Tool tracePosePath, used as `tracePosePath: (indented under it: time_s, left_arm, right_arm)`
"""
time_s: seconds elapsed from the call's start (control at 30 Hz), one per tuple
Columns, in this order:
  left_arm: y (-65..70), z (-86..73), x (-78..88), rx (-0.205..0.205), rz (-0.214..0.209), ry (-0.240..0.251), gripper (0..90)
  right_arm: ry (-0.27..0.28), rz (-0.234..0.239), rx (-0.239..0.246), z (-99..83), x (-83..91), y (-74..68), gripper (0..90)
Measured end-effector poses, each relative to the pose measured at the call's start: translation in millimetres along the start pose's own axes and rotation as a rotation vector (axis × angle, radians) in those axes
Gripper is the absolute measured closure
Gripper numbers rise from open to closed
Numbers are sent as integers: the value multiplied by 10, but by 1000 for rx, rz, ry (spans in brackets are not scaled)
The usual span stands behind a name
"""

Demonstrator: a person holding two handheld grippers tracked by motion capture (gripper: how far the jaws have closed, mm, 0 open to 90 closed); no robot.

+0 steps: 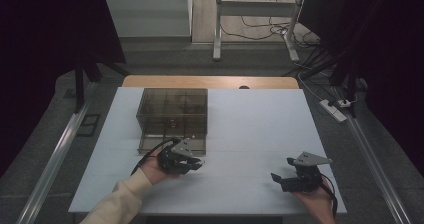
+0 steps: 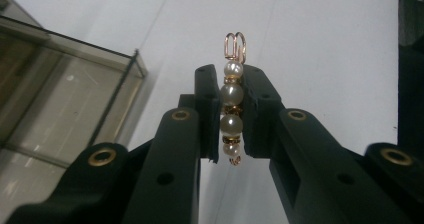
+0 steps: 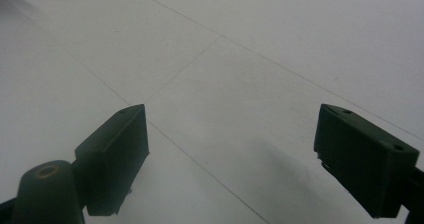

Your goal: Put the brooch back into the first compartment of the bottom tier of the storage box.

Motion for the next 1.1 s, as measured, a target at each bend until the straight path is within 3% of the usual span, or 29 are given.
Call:
tracePosePath:
  time_s: [1.1]
  left_arm:
    - [-193, -98, 293, 60, 77, 64, 785]
  right_arm:
    - [-2, 2, 3, -3, 1, -3, 137]
Point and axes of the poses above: each handheld gripper's, and its own axes: x roughly backward along the jaws, z roughly out of its top, y roughly to its right, the point moved 8 cm from there along -x, roughly forward along the jaws, and after that the axes turned 11 degrees about -z, right-handed, at the moved point
